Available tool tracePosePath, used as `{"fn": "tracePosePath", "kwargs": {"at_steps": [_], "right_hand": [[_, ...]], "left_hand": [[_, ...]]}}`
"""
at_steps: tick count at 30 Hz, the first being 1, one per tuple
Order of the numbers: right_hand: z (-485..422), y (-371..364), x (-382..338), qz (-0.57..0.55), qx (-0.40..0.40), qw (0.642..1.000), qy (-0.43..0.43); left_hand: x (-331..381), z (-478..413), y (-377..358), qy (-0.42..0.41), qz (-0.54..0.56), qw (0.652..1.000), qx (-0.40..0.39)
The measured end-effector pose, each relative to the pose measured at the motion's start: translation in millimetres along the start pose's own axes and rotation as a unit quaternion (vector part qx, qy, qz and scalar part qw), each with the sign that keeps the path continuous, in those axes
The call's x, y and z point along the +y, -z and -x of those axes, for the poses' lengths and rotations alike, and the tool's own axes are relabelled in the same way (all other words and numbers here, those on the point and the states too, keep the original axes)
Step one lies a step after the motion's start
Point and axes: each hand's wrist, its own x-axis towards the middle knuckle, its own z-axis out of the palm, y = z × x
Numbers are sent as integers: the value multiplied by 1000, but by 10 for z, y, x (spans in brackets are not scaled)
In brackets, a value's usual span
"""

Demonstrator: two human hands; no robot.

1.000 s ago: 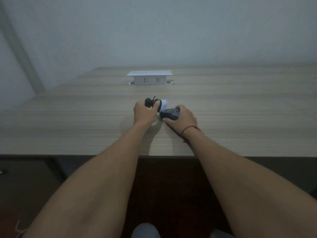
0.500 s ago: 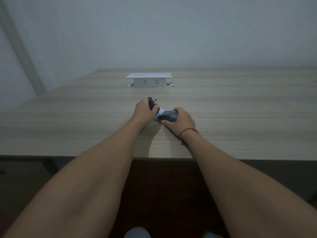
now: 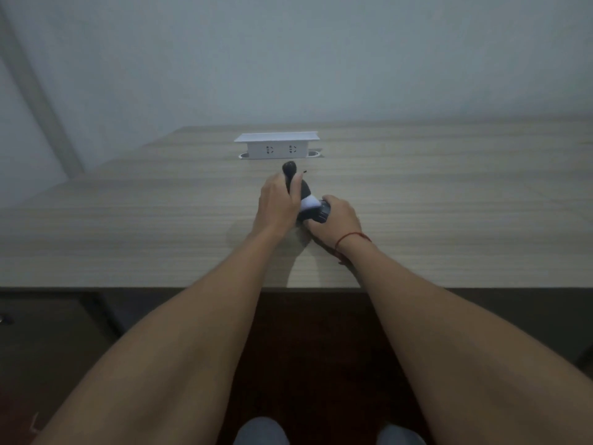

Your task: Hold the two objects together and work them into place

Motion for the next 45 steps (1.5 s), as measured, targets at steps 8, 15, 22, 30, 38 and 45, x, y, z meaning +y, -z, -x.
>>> {"fn": "tracePosePath", "kwargs": {"at_steps": [8,15,22,30,38,45], "right_hand": [[42,61,1,-54,-9,998,-11],[83,81,-37,-58,-17,998,-23],[92,121,-31,-74,-12,997,-28],[123,122,-45,-103,-14,994,-27],[121,104,-41,-146,3,988,-49],[136,104,-28,-143,9,988,-55]], "left_hand": [[-83,-18,20,16,31,998,52],[-205,25,17,39,-49,997,43],[-130,112,-112,25,13,999,32],[33,152,-145,23,82,995,60],[79,105,-57,-88,21,995,33],[55,116,-52,-75,-20,996,51]]}}
